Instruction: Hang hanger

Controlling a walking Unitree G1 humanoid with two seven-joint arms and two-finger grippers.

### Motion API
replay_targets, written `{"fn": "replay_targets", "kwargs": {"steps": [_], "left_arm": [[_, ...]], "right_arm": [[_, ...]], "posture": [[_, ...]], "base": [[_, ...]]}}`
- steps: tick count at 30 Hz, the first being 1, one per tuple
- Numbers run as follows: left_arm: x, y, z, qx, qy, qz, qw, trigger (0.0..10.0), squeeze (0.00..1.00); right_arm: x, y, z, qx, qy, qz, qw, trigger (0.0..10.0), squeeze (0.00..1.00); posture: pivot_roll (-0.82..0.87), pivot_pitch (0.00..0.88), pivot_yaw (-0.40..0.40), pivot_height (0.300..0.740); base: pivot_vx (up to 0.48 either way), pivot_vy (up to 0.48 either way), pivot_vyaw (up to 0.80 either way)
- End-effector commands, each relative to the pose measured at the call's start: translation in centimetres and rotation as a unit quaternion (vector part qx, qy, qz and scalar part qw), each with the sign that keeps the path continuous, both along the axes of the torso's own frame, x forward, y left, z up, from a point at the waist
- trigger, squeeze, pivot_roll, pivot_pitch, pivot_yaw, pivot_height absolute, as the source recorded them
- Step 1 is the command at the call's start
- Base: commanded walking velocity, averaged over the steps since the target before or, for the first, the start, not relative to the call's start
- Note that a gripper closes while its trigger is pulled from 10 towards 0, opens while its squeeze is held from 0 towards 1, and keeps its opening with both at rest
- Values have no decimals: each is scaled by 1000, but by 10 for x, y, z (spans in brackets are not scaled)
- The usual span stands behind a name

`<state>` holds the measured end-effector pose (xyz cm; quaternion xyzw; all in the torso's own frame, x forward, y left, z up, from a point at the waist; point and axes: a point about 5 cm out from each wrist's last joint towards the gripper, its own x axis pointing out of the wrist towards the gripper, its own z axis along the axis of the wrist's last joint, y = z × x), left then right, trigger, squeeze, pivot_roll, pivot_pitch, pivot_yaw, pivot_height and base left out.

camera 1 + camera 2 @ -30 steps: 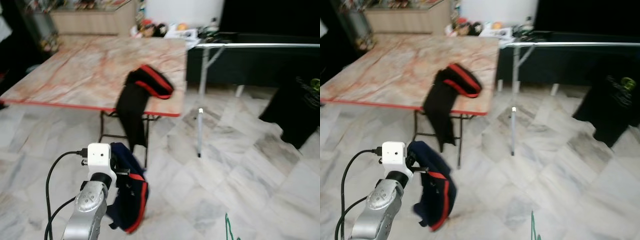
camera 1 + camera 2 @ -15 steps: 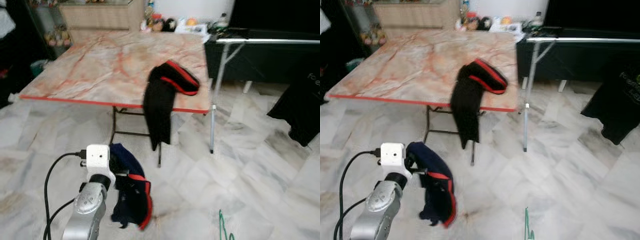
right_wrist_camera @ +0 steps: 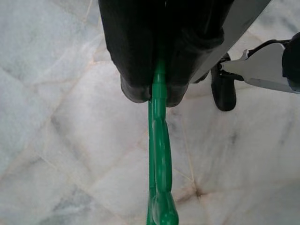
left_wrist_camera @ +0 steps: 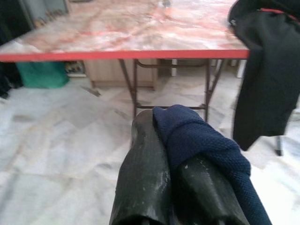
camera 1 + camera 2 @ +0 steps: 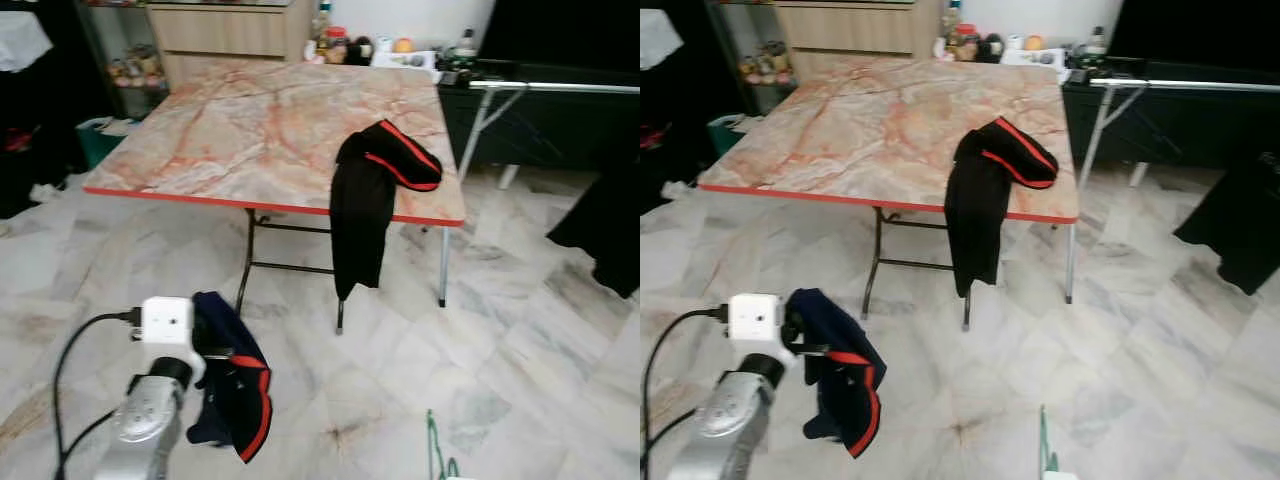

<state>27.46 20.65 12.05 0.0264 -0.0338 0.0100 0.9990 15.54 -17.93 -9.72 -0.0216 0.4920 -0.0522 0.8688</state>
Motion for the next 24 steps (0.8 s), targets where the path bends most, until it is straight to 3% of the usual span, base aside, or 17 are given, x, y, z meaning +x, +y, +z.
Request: {"fn": "replay_targets", "kwargs": {"steps": [1,3,9,13,19,24], "left_arm": [[0,3,6,3,-18,0,1000,10000,0],[-1,13,5,31,-14,0,999,10000,0],[-3,23,2,72,-2,-21,997,10000,0],[-2,24,5,66,-7,-18,998,10000,0],[0,10,6,52,-17,-35,998,10000,0],[1,9,6,47,-18,-37,998,10000,0]], "right_arm": [[-6,0,-2,3,10,-3,1000,10000,0],[-6,0,-2,4,11,1,1000,10000,0],[-7,-2,-2,1,12,3,1000,10000,0],[-7,-3,-3,-1,12,2,1000,10000,0],[-8,-3,-3,-1,12,2,1000,10000,0],[-8,-4,-3,0,10,-4,1000,10000,0]], "posture": [[5,52,40,740],[4,44,39,740],[1,31,40,740],[4,26,40,740],[-2,20,38,740],[-4,20,42,740]], "base": [[0,0,0],[0,0,0],[0,0,0],[0,0,0],[0,0,0],[0,0,0]]}}
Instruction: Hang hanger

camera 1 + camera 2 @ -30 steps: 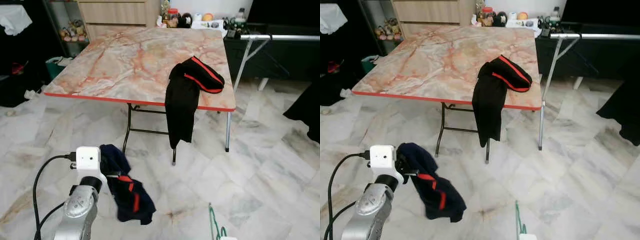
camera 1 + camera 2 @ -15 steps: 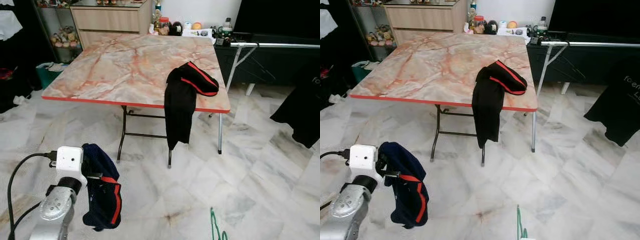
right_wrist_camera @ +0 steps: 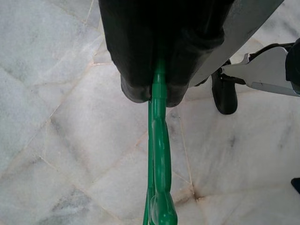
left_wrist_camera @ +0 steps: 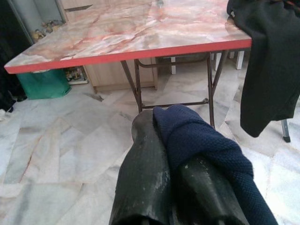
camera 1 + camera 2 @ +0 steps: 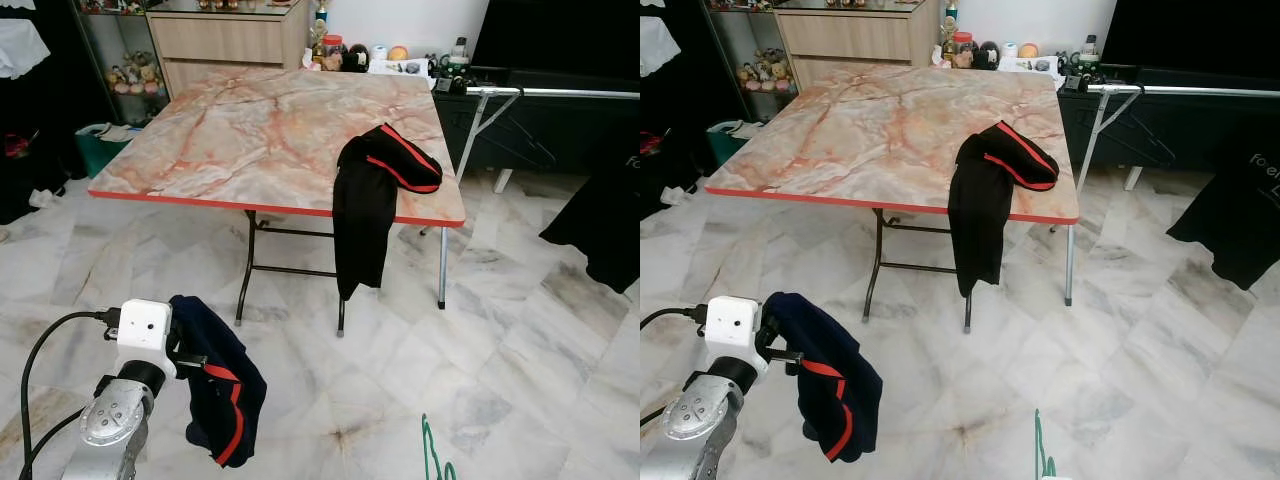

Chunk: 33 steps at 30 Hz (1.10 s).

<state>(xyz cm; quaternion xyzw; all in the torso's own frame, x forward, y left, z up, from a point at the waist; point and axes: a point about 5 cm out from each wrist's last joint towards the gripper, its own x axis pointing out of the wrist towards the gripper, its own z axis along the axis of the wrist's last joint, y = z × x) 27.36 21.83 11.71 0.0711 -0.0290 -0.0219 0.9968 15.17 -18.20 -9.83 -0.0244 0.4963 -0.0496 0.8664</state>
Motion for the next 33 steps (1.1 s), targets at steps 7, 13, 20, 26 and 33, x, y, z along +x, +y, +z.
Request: {"fn": "replay_targets", "kwargs": {"steps": [7,13,20,26,33], "left_arm": [[1,-3,9,-2,-21,-7,1000,10000,0],[1,-3,8,-4,-20,-7,1000,10000,0],[0,-5,7,-8,-18,-8,1000,10000,0],[0,-5,7,-9,-17,-6,1000,10000,0],[3,-2,11,-8,-21,0,1000,10000,0]], "right_arm": [[-5,-1,-2,1,7,-8,1000,10000,0],[-5,-1,-2,-2,12,-13,1000,10000,0],[-5,-2,-2,-6,14,-3,1000,10000,0],[-5,-1,-2,-4,10,-4,1000,10000,0],[-3,-2,-1,-3,7,-6,1000,10000,0]], "posture": [[0,22,43,740],[-2,26,44,740],[1,34,42,740],[1,42,40,740],[0,51,38,740]], "base": [[192,0,0],[305,0,-402],[305,0,-496],[310,0,0],[316,0,0]]}}
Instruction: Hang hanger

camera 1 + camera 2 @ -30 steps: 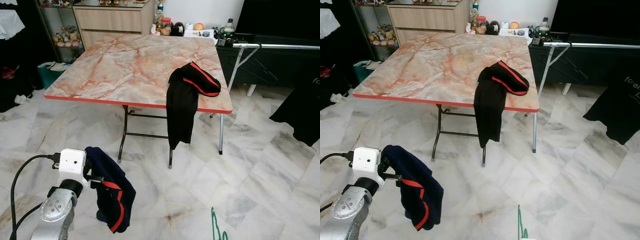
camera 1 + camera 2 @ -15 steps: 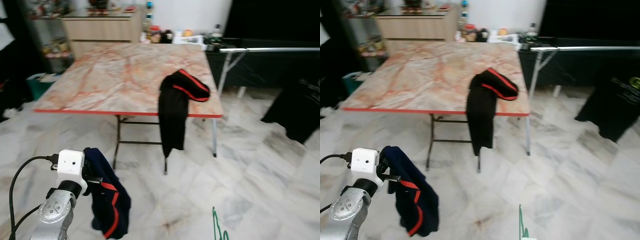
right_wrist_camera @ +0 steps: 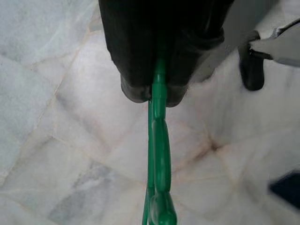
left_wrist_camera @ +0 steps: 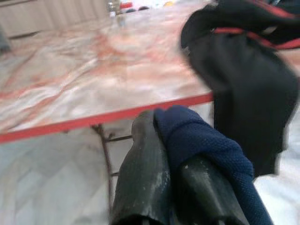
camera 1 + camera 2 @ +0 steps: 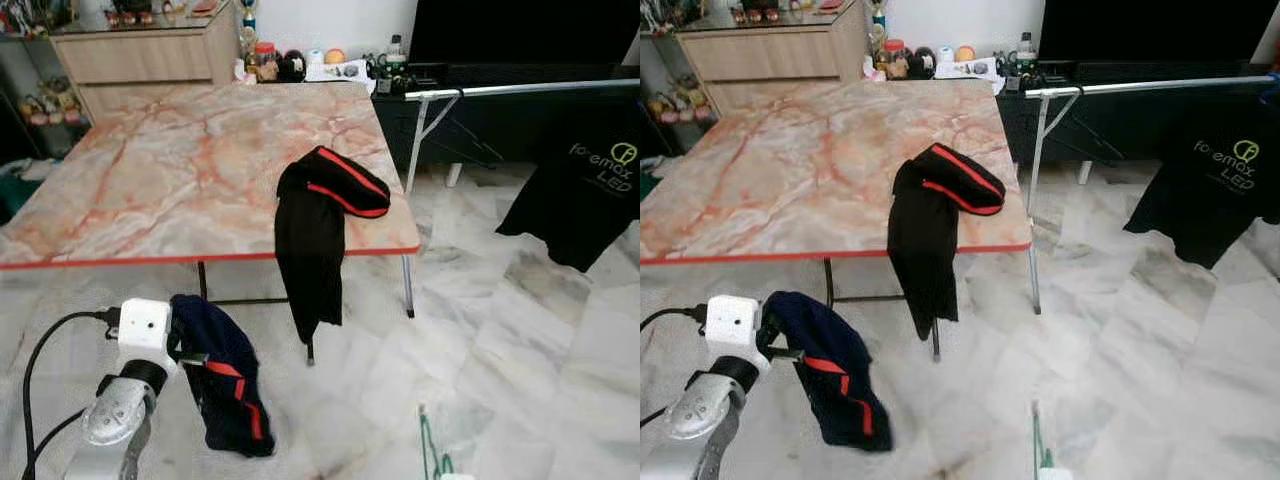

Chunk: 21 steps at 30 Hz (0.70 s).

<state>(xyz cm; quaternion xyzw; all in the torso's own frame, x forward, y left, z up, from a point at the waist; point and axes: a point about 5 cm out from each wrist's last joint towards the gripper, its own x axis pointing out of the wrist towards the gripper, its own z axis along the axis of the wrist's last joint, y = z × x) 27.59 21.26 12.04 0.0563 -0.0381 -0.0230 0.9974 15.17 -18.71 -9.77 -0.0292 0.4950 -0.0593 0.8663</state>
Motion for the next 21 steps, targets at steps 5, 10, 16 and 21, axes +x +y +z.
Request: {"fn": "replay_targets", "kwargs": {"steps": [5,10,16,21], "left_arm": [[10,9,23,5,-34,10,999,10000,0],[36,11,58,2,-88,13,996,10000,0],[55,12,88,11,-130,11,991,10000,0],[74,11,127,17,-182,14,983,10000,0]], "right_arm": [[-2,3,-2,6,8,1,1000,10000,0],[-1,4,-1,5,9,7,1000,10000,0],[-1,3,-1,3,10,11,1000,10000,0],[0,3,-1,1,11,17,1000,10000,0]], "posture": [[10,59,31,740],[15,66,24,740],[15,73,20,740],[22,75,16,740]], "base": [[319,0,0],[319,0,0],[321,0,0],[330,0,0]]}}
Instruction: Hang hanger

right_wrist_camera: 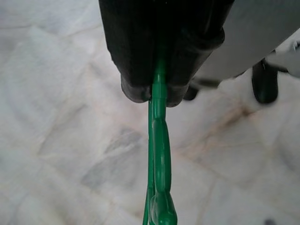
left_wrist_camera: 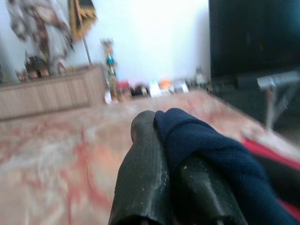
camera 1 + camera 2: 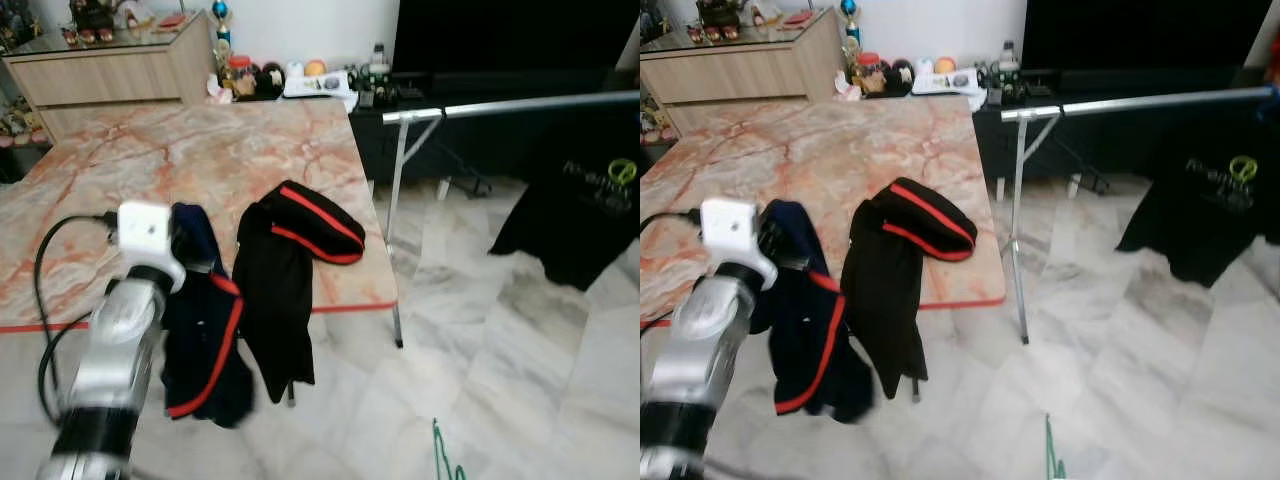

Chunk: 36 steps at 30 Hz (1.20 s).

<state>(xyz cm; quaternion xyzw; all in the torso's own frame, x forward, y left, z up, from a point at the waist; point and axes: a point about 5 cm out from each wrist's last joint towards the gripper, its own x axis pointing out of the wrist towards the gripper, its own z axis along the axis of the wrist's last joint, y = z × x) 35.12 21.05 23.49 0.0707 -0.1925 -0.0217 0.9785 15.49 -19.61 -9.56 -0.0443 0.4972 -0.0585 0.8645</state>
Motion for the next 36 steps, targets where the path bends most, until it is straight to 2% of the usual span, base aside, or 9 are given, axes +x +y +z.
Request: {"fn": "replay_targets", "kwargs": {"steps": [1,6,15,24,29,33,34,35,36], "left_arm": [[2,12,21,1,-37,20,999,10000,0],[15,2,41,-4,-62,6,998,10000,0],[25,-10,55,-15,-82,-12,996,10000,0],[32,-10,63,-6,-92,-5,996,10000,0],[32,-3,53,0,-77,9,997,10000,0],[26,-3,24,5,-28,-5,1000,10000,0],[19,-8,1,15,6,-30,999,10000,0],[19,-8,1,15,6,-30,999,10000,0],[10,-12,-22,37,42,-45,997,10000,0]], "right_arm": [[-3,12,-3,13,8,9,1000,10000,0],[-1,12,-2,13,7,11,1000,10000,0],[-1,12,-2,15,6,13,1000,10000,0],[0,12,-2,15,7,18,1000,10000,0],[-1,12,-2,14,8,19,1000,10000,0],[-2,13,-2,14,10,21,1000,10000,0],[-2,12,-3,14,11,23,1000,10000,0],[-2,12,-3,14,11,23,1000,10000,0],[-2,13,-3,14,12,24,1000,10000,0]], "posture": [[22,75,16,740],[28,69,17,740],[28,60,19,740],[32,59,19,740],[34,67,21,740],[32,69,22,740],[38,73,22,740],[38,73,22,740],[36,74,23,740]], "base": [[330,0,0],[331,0,0],[336,0,0],[341,0,0],[343,0,0],[131,0,0],[0,0,0],[0,0,0],[0,0,0]]}}
